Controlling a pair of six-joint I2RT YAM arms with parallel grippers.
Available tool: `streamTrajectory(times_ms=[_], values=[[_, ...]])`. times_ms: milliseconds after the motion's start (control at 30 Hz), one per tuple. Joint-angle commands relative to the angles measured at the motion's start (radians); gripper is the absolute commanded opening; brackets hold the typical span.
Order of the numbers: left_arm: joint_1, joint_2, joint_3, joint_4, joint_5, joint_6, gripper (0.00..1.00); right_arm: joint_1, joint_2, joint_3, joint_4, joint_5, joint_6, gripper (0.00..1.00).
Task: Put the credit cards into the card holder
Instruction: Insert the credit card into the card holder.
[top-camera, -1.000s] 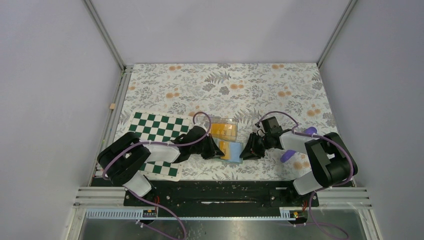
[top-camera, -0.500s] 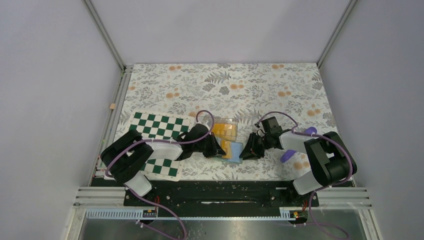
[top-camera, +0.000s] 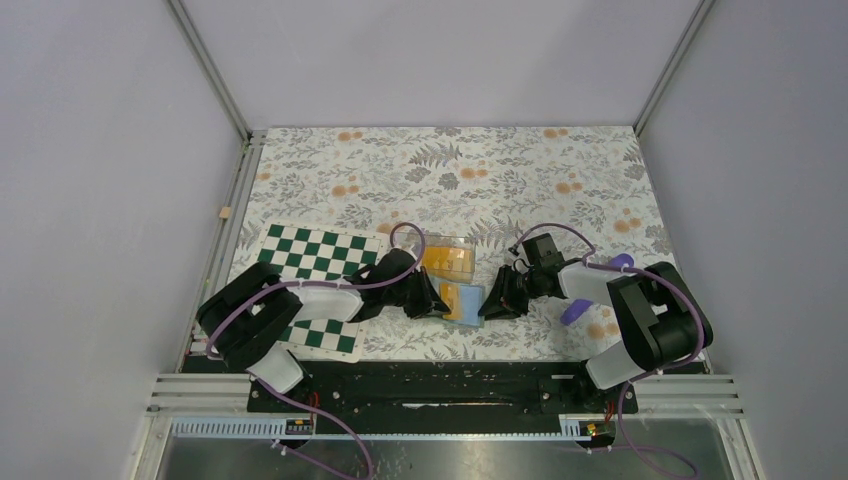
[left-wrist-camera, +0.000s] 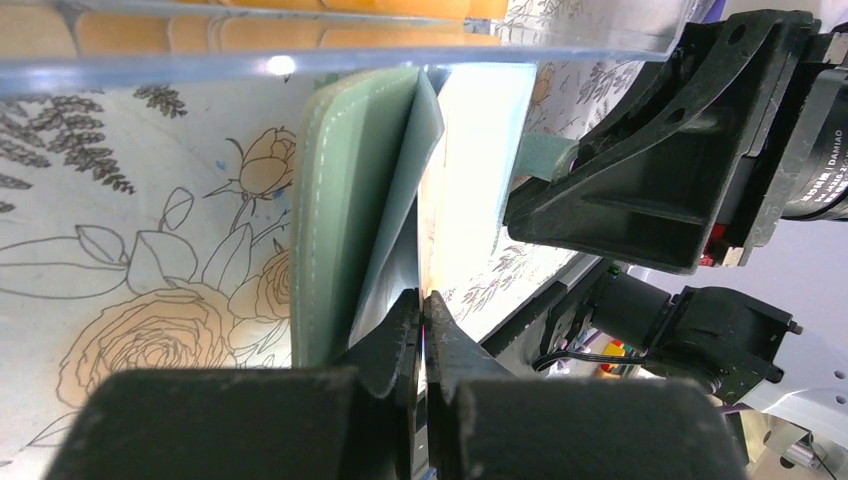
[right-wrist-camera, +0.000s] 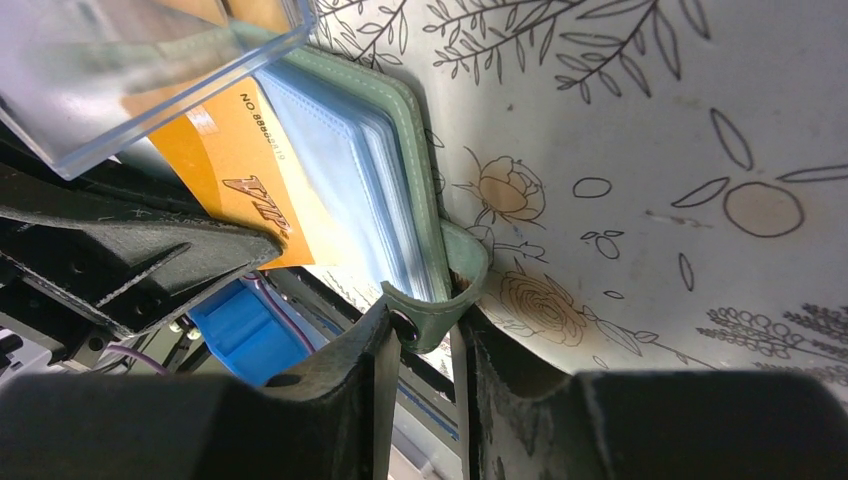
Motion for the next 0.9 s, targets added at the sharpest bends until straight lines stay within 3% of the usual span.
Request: streamTrajectory(times_ms=[0, 867], values=[[-0.012, -0.033, -0.002, -0.133, -0.011, 0.015, 0.0, 0.004, 0.032, -0.021, 0.006, 0.06, -0.017, 0.31], [-0.012, 0.073, 0.109, -0.262, 0.147, 0.13, 0.0, 0.004, 0.055, -0.015, 0.005, 0.051, -0.03, 0.3]])
